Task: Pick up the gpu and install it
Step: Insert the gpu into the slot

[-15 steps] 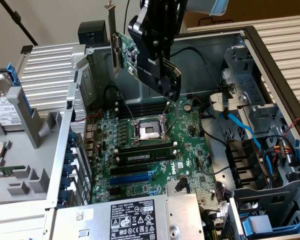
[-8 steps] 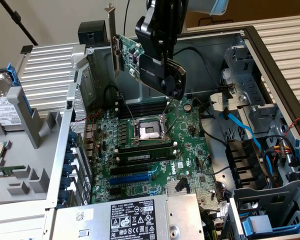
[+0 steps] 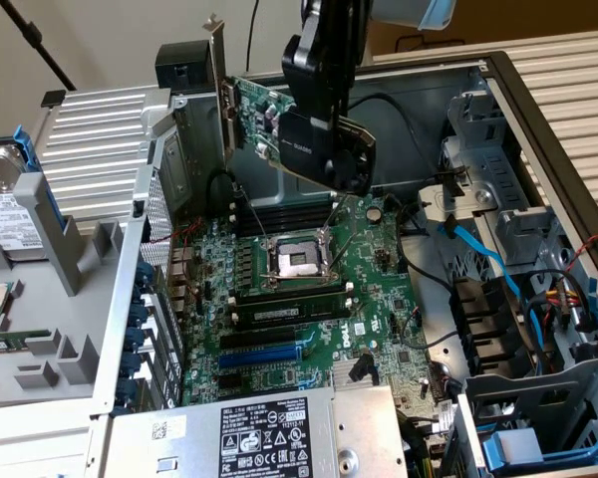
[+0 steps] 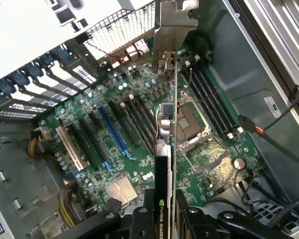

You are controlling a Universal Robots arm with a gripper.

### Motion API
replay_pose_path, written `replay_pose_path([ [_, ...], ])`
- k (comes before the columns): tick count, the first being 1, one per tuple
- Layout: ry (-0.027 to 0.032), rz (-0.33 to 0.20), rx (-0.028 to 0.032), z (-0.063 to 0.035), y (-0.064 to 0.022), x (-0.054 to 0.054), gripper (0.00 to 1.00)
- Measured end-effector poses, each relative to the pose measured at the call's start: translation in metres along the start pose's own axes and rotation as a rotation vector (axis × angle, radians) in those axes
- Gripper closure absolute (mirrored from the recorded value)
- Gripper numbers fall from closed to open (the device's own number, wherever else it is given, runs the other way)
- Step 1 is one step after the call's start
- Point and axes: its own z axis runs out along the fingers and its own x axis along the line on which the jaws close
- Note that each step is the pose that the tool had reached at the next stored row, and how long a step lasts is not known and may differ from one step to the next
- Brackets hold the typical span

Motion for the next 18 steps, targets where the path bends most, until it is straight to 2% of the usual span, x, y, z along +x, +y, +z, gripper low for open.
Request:
replay_pose_path([
  [18,0.0125,-0.282,0.002,-0.0002,-0.0038,-0.0022,0.73],
])
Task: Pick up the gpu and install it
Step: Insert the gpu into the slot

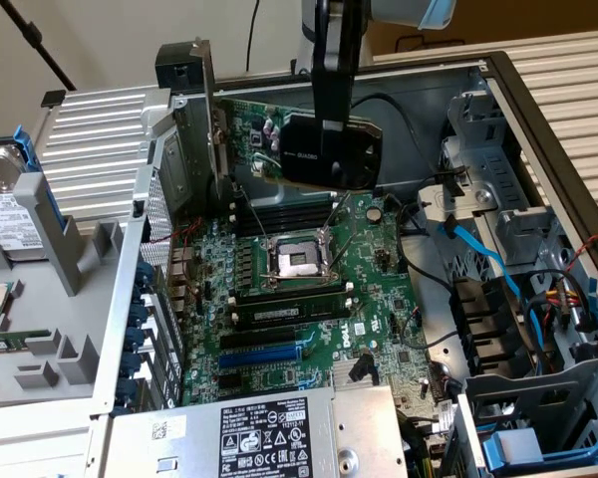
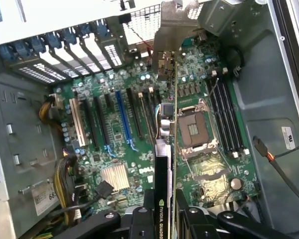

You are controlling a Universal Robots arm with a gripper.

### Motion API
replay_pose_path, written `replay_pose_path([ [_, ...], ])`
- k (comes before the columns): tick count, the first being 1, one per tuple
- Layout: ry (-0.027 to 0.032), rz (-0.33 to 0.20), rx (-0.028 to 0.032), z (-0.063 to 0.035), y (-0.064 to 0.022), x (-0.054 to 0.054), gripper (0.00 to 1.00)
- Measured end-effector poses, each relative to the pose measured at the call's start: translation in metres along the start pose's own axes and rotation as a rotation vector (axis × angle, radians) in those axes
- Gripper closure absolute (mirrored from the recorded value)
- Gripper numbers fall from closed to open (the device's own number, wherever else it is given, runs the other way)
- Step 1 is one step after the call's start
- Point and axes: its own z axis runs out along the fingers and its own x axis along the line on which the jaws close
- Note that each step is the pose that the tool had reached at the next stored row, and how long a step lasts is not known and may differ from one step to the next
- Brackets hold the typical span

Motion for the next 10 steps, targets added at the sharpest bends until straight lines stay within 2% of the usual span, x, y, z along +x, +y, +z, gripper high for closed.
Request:
replay_pose_path([
  [5,0.0033,-0.08,0.0015,0.0,-0.0007,-0.0002,0.73],
  [7,0.0028,-0.107,0.0097,0.0001,-0.0008,-0.0002,0.73],
  [10,0.0008,-0.14,0.0273,0.0003,-0.0008,-0.0002,0.73],
])
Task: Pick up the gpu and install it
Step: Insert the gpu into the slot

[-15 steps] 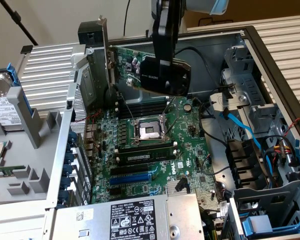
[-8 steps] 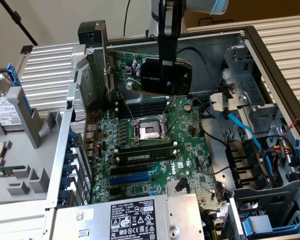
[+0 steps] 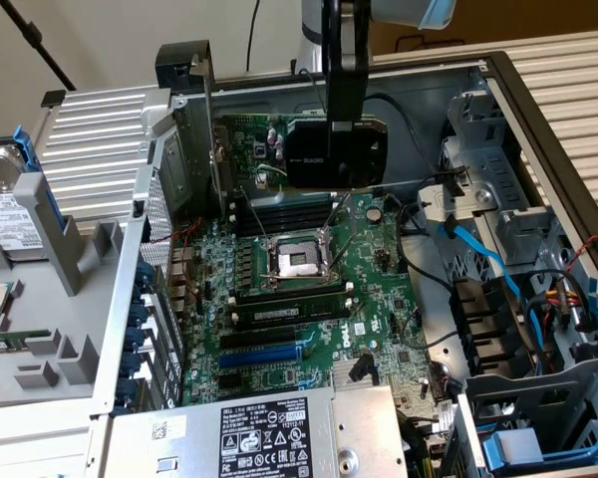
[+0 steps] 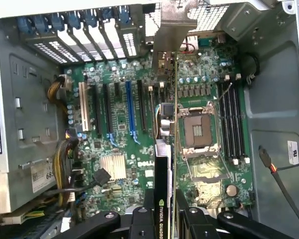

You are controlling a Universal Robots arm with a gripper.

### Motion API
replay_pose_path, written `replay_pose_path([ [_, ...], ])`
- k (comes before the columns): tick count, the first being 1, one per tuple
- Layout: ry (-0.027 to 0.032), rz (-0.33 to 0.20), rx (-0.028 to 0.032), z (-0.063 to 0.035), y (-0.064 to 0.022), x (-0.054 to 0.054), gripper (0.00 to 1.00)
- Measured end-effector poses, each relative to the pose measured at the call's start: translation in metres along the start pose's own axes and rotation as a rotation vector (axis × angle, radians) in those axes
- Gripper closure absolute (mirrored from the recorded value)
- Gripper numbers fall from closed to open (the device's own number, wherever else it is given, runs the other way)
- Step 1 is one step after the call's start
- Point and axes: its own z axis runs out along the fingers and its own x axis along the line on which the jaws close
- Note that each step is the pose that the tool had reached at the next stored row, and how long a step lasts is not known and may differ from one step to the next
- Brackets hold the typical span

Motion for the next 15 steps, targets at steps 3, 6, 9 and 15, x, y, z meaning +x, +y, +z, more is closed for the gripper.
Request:
replay_pose_path([
  [3,-0.0003,-0.024,0.0093,0.0008,-0.0004,0.0,0.73],
  [6,-0.0042,-0.042,0.0114,0.0028,-0.0004,0.0,0.73],
  [9,-0.0161,-0.047,0.0104,0.0055,-0.0006,0.001,0.73],
  [15,-0.0502,-0.058,0.0075,0.0107,-0.0012,0.005,0.73],
])
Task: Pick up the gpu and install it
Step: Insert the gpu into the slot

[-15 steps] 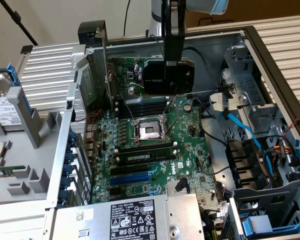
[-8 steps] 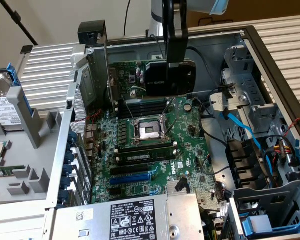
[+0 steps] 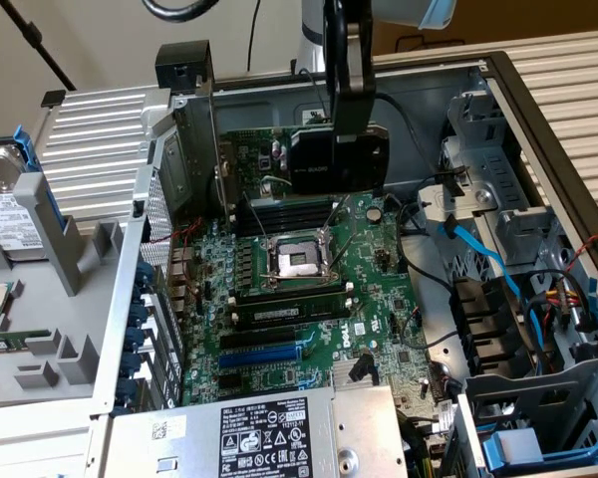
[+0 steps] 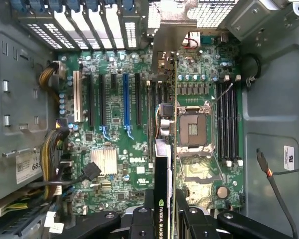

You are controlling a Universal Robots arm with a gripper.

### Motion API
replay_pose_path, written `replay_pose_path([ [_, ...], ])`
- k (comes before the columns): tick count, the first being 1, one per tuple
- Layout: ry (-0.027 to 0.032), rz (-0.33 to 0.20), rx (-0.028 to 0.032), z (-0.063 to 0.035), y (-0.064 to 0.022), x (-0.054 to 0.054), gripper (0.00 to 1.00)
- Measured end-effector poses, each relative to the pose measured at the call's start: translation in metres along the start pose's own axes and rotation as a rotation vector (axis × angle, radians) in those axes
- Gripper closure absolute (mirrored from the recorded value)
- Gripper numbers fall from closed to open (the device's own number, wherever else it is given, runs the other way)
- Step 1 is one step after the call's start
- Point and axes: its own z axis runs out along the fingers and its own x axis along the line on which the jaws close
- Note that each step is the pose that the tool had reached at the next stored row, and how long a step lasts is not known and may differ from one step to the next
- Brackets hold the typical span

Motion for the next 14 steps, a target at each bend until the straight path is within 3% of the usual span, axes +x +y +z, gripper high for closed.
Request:
replay_pose_path([
  [3,-0.0048,-0.004,-0.0003,0.0034,-0.0002,0.0046,0.73],
  [14,-0.0048,-0.006,0.0,0.0045,0.0029,0.0053,0.73],
])
